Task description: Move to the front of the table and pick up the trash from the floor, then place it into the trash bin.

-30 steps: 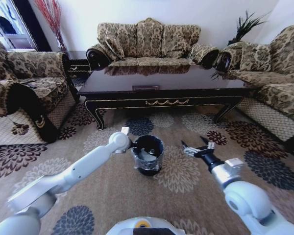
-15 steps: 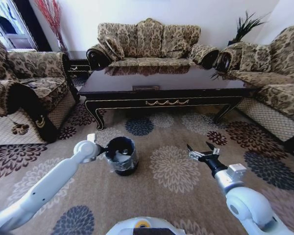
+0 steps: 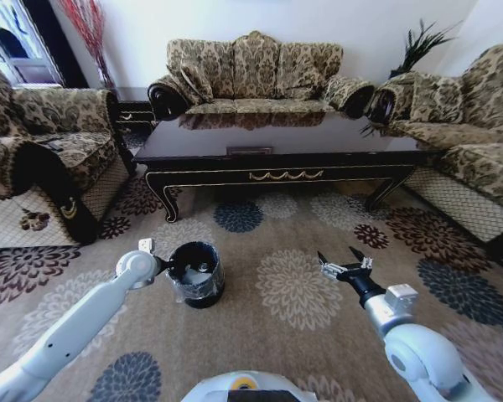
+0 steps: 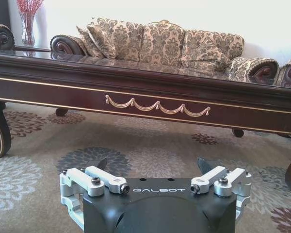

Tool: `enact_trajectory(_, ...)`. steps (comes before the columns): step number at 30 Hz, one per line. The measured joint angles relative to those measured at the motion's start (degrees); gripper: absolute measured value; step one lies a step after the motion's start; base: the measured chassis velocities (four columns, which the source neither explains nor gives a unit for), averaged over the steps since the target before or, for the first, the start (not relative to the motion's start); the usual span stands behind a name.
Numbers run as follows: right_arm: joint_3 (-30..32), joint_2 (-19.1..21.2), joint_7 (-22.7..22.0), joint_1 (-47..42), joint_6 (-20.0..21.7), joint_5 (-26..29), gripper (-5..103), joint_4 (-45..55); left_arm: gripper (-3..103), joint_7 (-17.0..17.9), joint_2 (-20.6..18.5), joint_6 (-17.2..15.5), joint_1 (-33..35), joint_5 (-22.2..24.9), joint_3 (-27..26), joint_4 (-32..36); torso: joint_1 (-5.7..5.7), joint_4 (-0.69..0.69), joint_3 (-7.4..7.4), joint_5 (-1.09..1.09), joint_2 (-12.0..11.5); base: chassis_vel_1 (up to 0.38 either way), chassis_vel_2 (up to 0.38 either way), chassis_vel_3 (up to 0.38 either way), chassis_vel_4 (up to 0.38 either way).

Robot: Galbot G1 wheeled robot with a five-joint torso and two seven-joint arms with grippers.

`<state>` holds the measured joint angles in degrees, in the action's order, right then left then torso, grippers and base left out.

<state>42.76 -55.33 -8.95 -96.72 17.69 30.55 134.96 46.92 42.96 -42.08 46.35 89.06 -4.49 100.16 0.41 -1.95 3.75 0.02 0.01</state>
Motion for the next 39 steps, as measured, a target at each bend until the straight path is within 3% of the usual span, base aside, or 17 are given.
enact_trajectory(4,-0.2,0.0,0.0,0.1,0.0,0.0,100,0.0,1,0.1,0.2,0.0,0.1,-0.2,0.0,0.3,0.00,0.00,0.00,0.00,0.0,0.000,0.000,0.000,0.000)
enact_trajectory(6,-0.4,-0.3,0.0,-0.1,0.0,0.0,100,0.2,11,0.2,0.3,0.0,0.4,0.0,0.0,0.7,0.00,-0.01,0.01,-0.06,0.0,0.000,0.000,0.000,0.000)
enact_trajectory(8,-0.4,-0.4,0.0,-0.2,0.0,-0.1,100,0.3,11,0.3,0.3,0.0,0.4,0.0,-0.1,0.9,0.00,-0.03,0.02,-0.06,0.0,0.000,0.000,0.000,0.000)
enact_trajectory(15,-0.3,-0.2,0.1,-0.5,0.0,-0.2,100,0.4,43,0.3,-0.6,0.0,1.3,0.0,-1.4,3.3,0.00,-0.01,0.01,-0.03,0.0,0.000,0.000,0.000,0.000)
enact_trajectory(17,-0.3,-0.1,0.1,-0.4,0.0,-0.2,100,0.4,43,0.3,-0.8,0.0,1.5,0.0,-1.6,3.9,0.00,-0.01,0.01,-0.03,0.0,0.000,0.000,0.000,0.000)
enact_trajectory(20,-0.5,-0.3,0.1,-0.1,0.1,-0.2,100,0.4,60,0.8,-1.9,0.0,2.6,0.0,-2.9,6.9,0.00,0.00,0.01,-0.02,0.0,0.000,0.000,0.000,0.000)
enact_trajectory(23,-0.5,-0.7,0.1,-0.5,0.1,-0.3,100,0.4,65,0.9,-2.5,0.0,3.4,-0.3,-3.8,8.4,0.00,-0.01,0.01,-0.02,0.0,0.000,0.000,0.000,0.000)
enact_trajectory(24,-0.5,-1.2,0.1,-0.9,0.0,-0.5,100,0.3,76,0.9,-3.1,-0.1,4.3,-1.2,-5.0,9.8,0.00,0.00,0.01,-0.02,0.0,0.000,0.000,0.000,0.000)
enact_trajectory(26,-0.5,-1.4,0.1,-1.1,-0.2,-0.7,100,0.3,76,0.7,-3.4,-0.1,5.0,-2.1,-5.9,10.6,0.00,-0.01,0.01,-0.01,0.0,0.000,0.000,0.000,0.000)
enact_trajectory(29,0.3,-2.2,0.5,-1.6,-2.5,-2.6,100,-0.1,92,-3.8,-3.9,1.5,8.6,-9.1,-10.3,11.7,0.00,0.00,0.01,-0.01,0.0,0.000,0.000,0.000,0.000)
enact_trajectory(31,0.4,-2.2,0.6,-1.7,-2.9,-2.9,100,-0.1,97,-4.8,-3.9,2.2,9.4,-10.3,-11.2,11.9,0.00,0.00,0.01,-0.02,0.0,0.000,0.000,0.000,0.000)
enact_trajectory(35,1.4,-3.0,0.9,-2.4,-6.2,-3.7,100,-0.2,100,-12.4,-3.9,7.1,16.1,-17.7,-18.4,14.9,0.00,0.00,0.01,-0.03,0.0,0.000,0.000,0.000,0.000)
enact_trajectory(37,1.6,-3.2,0.9,-2.5,-6.9,-3.7,100,-0.2,100,-14.1,-3.9,8.2,17.5,-19.8,-19.8,15.5,0.00,0.00,0.01,-0.03,0.0,0.000,0.000,0.000,0.000)
enact_trajectory(39,2.3,-4.2,1.5,-3.3,-9.9,-4.3,100,-0.4,100,-20.2,-4.4,13.8,22.2,-30.0,-23.7,17.3,0.00,0.01,0.01,-0.02,0.0,0.000,0.000,0.000,0.000)
